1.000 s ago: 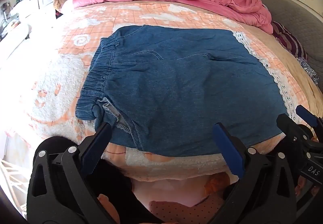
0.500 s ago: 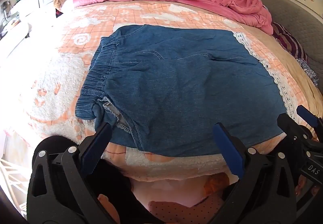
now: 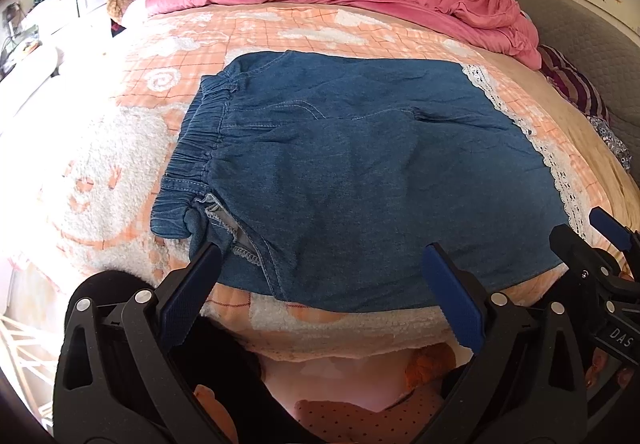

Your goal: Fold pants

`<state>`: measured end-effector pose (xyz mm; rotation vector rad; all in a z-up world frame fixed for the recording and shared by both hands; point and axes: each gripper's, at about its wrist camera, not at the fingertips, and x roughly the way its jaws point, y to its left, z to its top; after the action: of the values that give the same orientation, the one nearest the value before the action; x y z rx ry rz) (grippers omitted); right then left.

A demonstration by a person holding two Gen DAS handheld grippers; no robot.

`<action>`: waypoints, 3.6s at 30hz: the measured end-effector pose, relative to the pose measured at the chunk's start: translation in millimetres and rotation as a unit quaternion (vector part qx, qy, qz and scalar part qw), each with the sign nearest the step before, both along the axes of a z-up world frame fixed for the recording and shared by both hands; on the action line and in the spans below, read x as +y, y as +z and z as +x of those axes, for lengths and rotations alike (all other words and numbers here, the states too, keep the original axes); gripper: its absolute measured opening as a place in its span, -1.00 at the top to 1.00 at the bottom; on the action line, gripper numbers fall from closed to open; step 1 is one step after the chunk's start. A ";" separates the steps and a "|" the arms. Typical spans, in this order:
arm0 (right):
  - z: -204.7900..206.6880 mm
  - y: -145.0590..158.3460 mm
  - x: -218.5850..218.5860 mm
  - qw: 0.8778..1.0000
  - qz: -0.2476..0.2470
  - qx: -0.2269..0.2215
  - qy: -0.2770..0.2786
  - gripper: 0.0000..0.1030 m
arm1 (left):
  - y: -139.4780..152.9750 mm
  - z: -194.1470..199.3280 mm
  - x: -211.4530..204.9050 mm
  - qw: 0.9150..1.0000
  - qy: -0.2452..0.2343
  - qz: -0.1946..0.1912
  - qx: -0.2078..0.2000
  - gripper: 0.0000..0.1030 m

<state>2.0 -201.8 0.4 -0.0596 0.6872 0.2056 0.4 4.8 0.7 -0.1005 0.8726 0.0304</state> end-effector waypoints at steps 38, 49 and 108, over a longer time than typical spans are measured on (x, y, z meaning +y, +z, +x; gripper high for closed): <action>21.0 -2.8 17.8 1.000 -0.006 0.003 0.027 -0.92 | -0.5 18.5 15.4 1.000 0.011 -0.010 0.000 -0.83; 88.6 16.9 42.2 0.996 -0.002 0.025 0.086 -0.92 | 8.3 67.9 55.9 0.999 0.027 -0.034 0.000 -0.83; 228.8 30.4 150.0 0.952 -0.024 -0.032 0.304 0.89 | 17.9 162.4 125.1 0.989 -0.023 0.054 -0.137 0.36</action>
<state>230.9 -51.7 30.8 -0.3246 0.5932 0.7769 162.8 129.9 18.6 0.0170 0.5962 0.0191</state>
